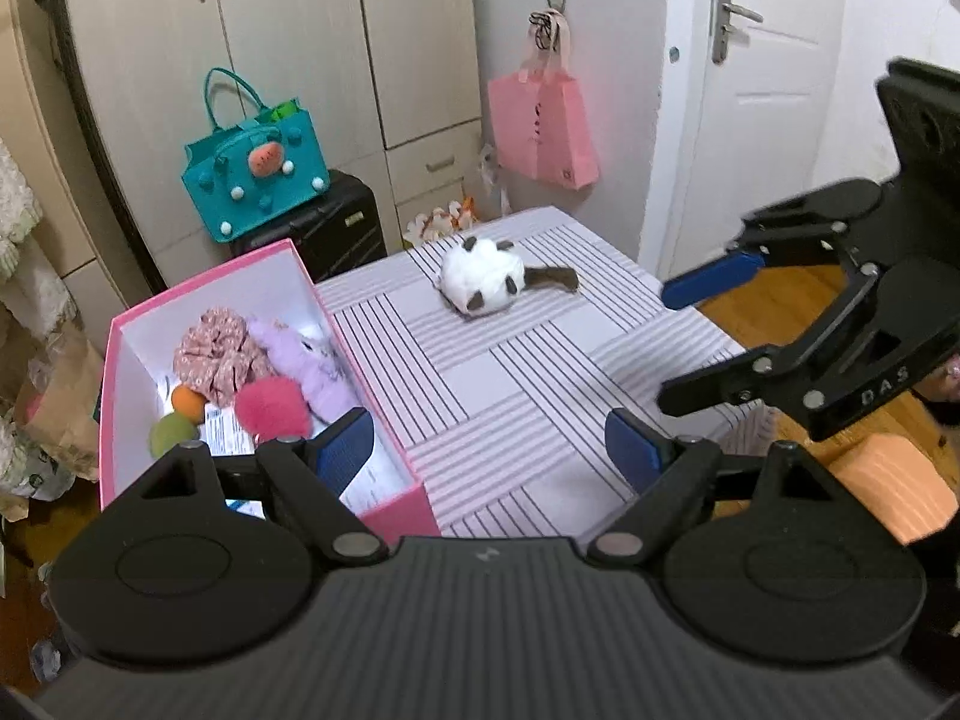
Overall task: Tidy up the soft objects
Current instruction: 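Move both tools back toward the white sheep plush on the table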
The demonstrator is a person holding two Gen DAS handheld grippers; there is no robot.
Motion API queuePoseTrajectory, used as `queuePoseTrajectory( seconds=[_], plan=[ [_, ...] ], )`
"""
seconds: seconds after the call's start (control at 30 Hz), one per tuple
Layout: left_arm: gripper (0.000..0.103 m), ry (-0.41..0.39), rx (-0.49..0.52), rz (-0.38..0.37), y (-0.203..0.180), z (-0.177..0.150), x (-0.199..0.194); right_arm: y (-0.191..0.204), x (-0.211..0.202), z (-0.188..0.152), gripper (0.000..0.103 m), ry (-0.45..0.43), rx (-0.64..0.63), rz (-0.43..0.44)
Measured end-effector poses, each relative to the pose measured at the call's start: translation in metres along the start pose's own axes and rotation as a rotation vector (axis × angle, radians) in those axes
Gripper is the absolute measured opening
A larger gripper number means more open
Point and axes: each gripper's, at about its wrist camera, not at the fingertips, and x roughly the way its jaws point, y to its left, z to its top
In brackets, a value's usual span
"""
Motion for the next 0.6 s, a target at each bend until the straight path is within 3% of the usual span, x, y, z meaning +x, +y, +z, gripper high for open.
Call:
queuePoseTrajectory(
  seconds=[0.13, 0.53, 0.6],
  plan=[
    [0.084, -0.047, -0.032, 0.018, -0.001, 0.004, 0.012, -0.017, 0.002, -0.007, 0.08, -0.018, 0.011, -0.04],
    [0.084, -0.073, -0.086, -0.017, -0.013, 0.024, 0.062, -0.061, 0.031, -0.018, 0.082, -0.065, 0.029, -0.11],
    [0.088, -0.07, -0.094, -0.017, -0.015, 0.029, 0.073, -0.067, 0.036, -0.021, 0.086, -0.084, 0.015, -0.131]
  ],
)
